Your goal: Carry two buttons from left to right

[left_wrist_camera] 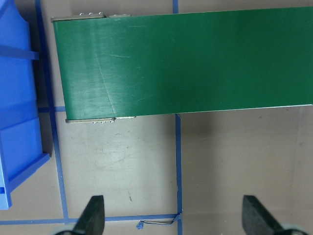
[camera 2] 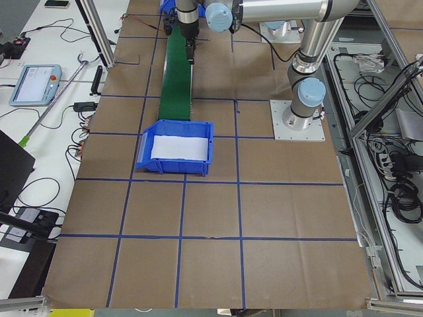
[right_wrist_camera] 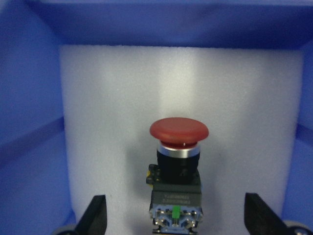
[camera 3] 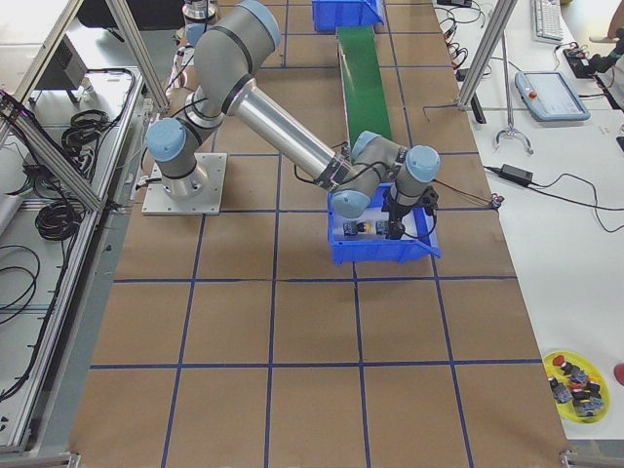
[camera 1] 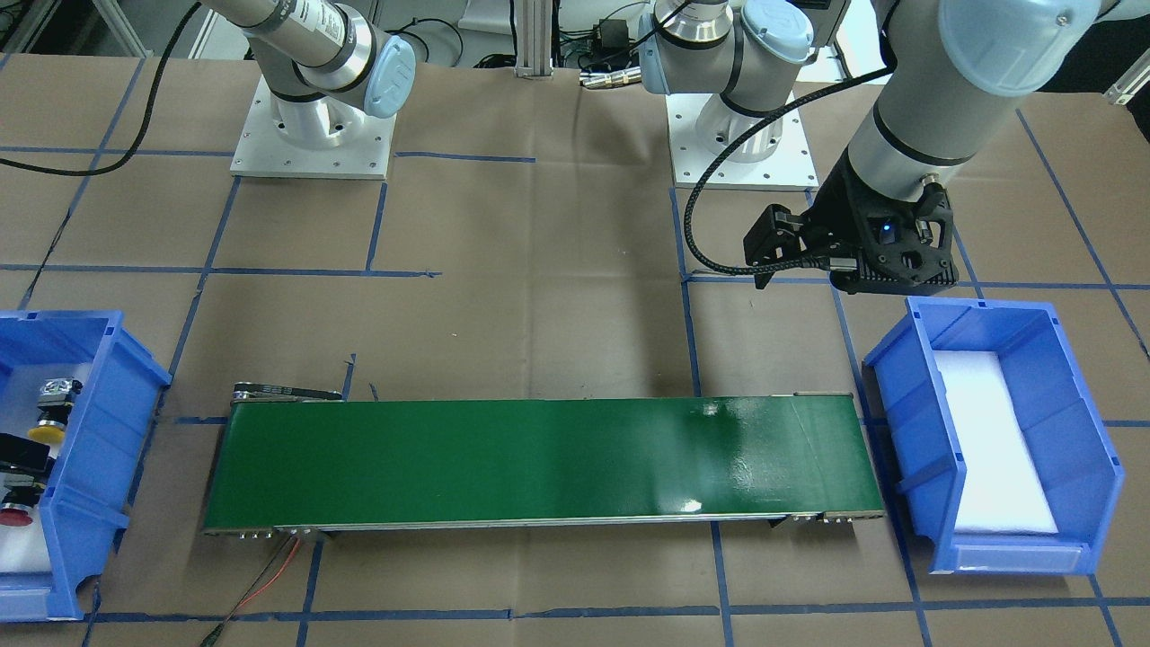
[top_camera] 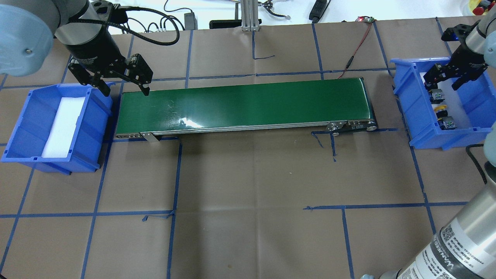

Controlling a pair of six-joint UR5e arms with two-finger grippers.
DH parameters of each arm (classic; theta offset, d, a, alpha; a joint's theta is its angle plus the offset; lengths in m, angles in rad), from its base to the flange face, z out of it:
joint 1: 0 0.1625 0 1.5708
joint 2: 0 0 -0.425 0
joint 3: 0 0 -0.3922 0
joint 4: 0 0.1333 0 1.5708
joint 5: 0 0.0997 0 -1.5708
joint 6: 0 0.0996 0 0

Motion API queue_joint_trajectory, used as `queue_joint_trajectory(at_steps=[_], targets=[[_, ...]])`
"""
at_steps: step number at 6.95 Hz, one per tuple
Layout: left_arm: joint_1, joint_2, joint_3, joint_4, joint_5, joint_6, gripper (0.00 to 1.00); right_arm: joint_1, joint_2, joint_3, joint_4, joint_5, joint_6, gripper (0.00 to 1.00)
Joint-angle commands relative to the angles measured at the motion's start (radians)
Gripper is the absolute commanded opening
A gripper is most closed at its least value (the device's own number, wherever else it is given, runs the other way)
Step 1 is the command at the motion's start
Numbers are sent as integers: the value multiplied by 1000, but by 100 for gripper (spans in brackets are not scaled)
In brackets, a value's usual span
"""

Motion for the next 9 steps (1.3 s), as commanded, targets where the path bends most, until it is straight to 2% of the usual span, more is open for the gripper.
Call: queue_joint_trajectory(at_steps=[1,2,4,5,6,7,9], targets=[[0,-1,0,0,0,0,100,2,-131,4,3,4,3,100],[0,-1,0,0,-2,0,100,4,-223,12,6,6,3,100],[0,-1,0,0,-2,0,100,48,-352,41,23,79,4,100],[0,-1,0,0,-3,0,100,91,-424,77,110,82,24,100],[0,-1,0,0,-5,0,100,147,-504,145,203,87,168,100],[0,-1,0,0,-3,0,100,222,-579,195,224,82,363,100],[0,-3,2,0,-2,0,100,424,-615,211,271,41,514,100]])
